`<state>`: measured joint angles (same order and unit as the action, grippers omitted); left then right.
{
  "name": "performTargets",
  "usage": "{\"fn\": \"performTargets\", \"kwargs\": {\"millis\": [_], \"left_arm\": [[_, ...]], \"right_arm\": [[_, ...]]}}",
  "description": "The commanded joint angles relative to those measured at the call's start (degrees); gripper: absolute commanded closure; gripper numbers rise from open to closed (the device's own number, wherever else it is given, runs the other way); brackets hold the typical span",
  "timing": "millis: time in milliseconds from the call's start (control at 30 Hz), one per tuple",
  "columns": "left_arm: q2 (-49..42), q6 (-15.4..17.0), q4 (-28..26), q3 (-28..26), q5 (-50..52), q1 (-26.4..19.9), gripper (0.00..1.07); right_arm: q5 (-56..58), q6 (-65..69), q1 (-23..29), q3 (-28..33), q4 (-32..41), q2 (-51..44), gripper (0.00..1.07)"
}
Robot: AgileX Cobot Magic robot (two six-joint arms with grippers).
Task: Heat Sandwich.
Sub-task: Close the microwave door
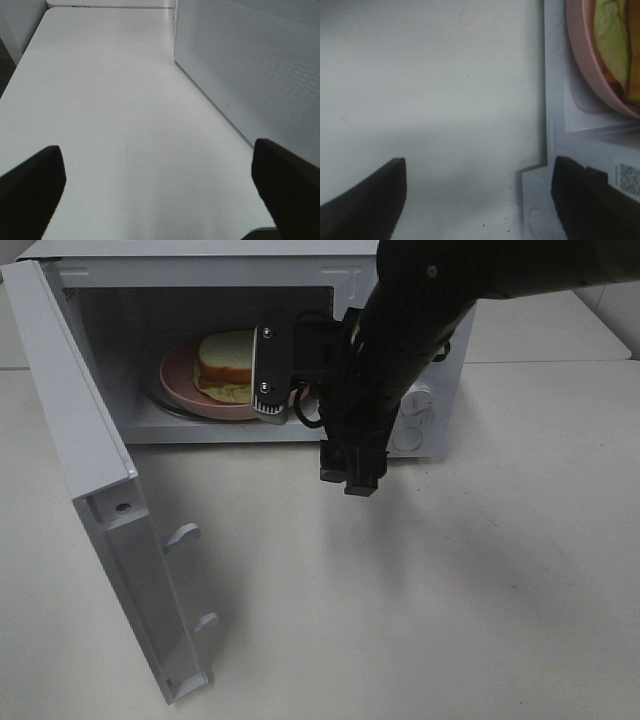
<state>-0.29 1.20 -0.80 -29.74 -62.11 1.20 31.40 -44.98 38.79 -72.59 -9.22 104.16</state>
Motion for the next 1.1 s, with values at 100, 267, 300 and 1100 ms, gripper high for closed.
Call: {"fn": "performTargets", "kwargs": {"millis": [100,267,300,1100], "left_arm": [[-1.3,-0.1,0.2,0.1,0.8,0.3,0.1],[-1.3,-0.1,0.2,0.1,0.8,0.3,0.1],[-1.3,-0.1,0.2,0.1,0.8,0.3,0.1],[-1.3,-0.1,0.2,0.1,0.8,0.3,0.1]], "right_arm": [[-0.5,2.0,0.0,4.5,0.0,-4.6,0.31],[-0.3,4.5,0.0,9.5,0.1,-8.9,0.31],[-0.3,5.8,0.0,11.3,0.1,-11.1,0.31],[2.2,33.3,0.0,31.9,0.2,-38.7,0.31]]}}
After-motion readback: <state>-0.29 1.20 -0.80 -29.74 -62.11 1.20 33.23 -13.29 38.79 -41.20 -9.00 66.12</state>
